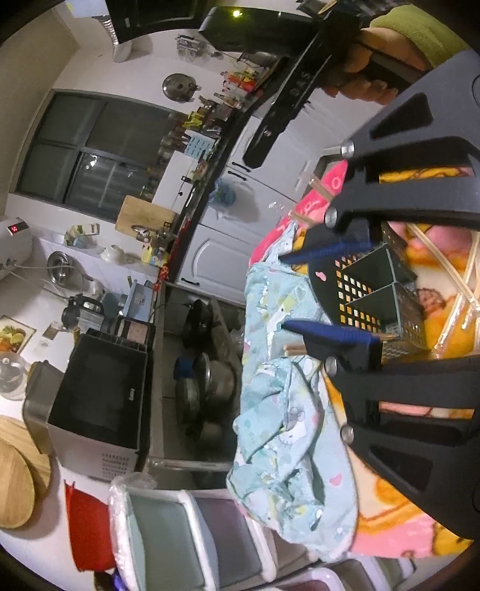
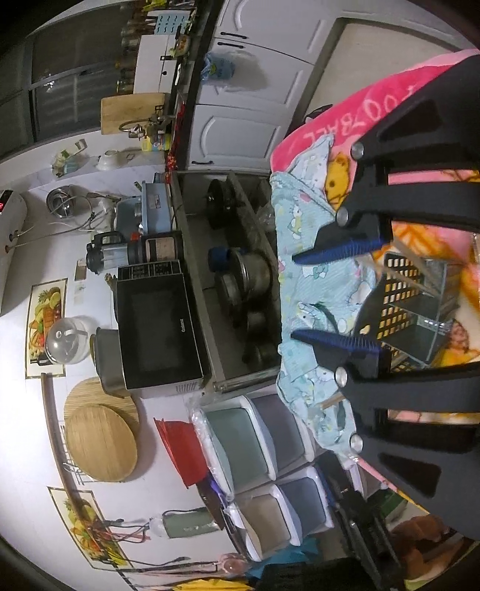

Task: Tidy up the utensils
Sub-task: 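Open both tools to drop the chopsticks into the caddy, then raise both open tools away from the caddy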

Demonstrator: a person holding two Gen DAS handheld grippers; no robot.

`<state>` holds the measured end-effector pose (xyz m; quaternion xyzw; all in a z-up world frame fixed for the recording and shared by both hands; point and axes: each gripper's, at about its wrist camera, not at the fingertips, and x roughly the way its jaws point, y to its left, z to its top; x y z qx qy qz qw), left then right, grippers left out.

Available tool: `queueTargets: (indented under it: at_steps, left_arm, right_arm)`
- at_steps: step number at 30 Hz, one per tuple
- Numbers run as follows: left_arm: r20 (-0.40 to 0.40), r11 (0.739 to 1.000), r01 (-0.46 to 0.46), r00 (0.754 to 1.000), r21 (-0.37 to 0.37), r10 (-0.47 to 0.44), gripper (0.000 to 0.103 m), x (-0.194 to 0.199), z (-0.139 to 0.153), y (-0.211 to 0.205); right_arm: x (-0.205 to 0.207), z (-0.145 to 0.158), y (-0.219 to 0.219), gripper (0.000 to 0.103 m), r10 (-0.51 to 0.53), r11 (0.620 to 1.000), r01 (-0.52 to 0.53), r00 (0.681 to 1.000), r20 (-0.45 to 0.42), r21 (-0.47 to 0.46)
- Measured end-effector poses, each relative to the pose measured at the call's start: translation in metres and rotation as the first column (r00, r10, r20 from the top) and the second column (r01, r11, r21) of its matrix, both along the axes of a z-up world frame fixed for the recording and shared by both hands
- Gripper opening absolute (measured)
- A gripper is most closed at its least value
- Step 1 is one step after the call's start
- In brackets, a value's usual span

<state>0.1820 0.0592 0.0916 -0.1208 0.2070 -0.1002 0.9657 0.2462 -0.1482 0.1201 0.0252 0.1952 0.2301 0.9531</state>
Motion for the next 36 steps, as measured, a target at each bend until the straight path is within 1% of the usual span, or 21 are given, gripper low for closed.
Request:
queueTargets:
  at_steps: [1,2,3,4,5,6,8,9,10,11,12,17,20,24,28,36]
  left_arm:
    - [0.003,1.0,-0.001,1.0,0.005,0.001,0.038,-0.002,0.001,0.0]
    - [0.004,1.0,-0.002,1.0,0.006,0.002,0.041,-0.003,0.002,0.0]
    - [0.004,1.0,-0.003,1.0,0.005,0.003,0.046,-0.003,0.002,0.0]
    - [0.005,1.0,-0.005,1.0,0.002,0.005,0.048,-0.004,0.003,0.001]
    - [0.008,1.0,-0.008,1.0,0.001,0.008,0.054,-0.005,0.004,0.001]
    - [0.011,1.0,-0.013,1.0,0.001,0.013,0.06,-0.006,0.004,0.002]
    - [0.015,1.0,-0.019,1.0,0.0,0.019,0.069,-0.008,0.005,0.003]
    - [0.018,1.0,-0.024,1.0,-0.002,0.024,0.076,-0.01,0.006,0.004]
    - [0.022,1.0,-0.03,0.999,-0.005,0.03,0.085,-0.012,0.006,0.006]
    - [0.028,0.999,-0.035,0.999,-0.01,0.036,0.088,-0.014,0.008,0.008]
    - [0.032,0.999,-0.039,0.999,-0.015,0.04,0.092,-0.017,0.009,0.009]
    - [0.041,0.998,-0.057,0.997,-0.02,0.058,0.092,-0.027,0.013,0.013]
    - [0.044,0.998,-0.062,0.997,-0.017,0.063,0.092,-0.032,0.014,0.014]
    - [0.041,0.998,-0.064,0.997,0.004,0.064,0.092,-0.04,0.011,0.011]
    - [0.036,0.998,-0.066,0.997,-0.002,0.066,0.092,-0.046,0.009,0.012]
    - [0.022,0.997,-0.078,0.997,0.014,0.078,0.092,-0.058,0.001,0.012]
  right_arm:
    - [-0.004,0.0,-0.002,0.045,-0.006,1.0,0.006,1.0,0.003,-0.003]
    - [-0.006,0.0,-0.003,0.047,-0.007,1.0,0.007,1.0,0.003,-0.004]
    - [-0.008,-0.001,-0.005,0.047,-0.008,1.0,0.008,1.0,0.004,-0.007]
    - [-0.011,0.0,-0.007,0.051,-0.012,1.0,0.013,1.0,0.006,-0.01]
    - [-0.013,0.0,-0.007,0.056,-0.016,1.0,0.016,1.0,0.009,-0.012]
    - [-0.017,0.001,-0.009,0.058,-0.019,1.0,0.019,1.0,0.015,-0.014]
    - [-0.023,0.003,-0.012,0.065,-0.023,1.0,0.023,0.999,0.026,-0.014]
    - [-0.027,0.004,-0.013,0.066,-0.025,1.0,0.025,0.999,0.033,-0.013]
    - [-0.029,0.004,-0.014,0.07,-0.025,1.0,0.026,0.999,0.036,-0.013]
    - [-0.033,0.005,-0.016,0.074,-0.027,1.0,0.027,0.999,0.041,-0.011]
    - [-0.036,0.005,-0.018,0.075,-0.028,1.0,0.029,0.999,0.043,-0.009]
    - [-0.048,0.003,-0.023,0.081,-0.032,1.0,0.031,0.999,0.032,0.002]
    - [-0.055,0.0,-0.026,0.083,-0.035,0.999,0.035,0.999,0.028,0.006]
    - [-0.063,-0.002,-0.03,0.085,-0.042,0.999,0.041,0.999,0.019,0.006]
    - [-0.07,-0.005,-0.034,0.086,-0.045,0.999,0.045,0.999,0.01,0.009]
    - [-0.081,-0.01,-0.038,0.088,-0.038,0.999,0.038,0.999,0.0,-0.002]
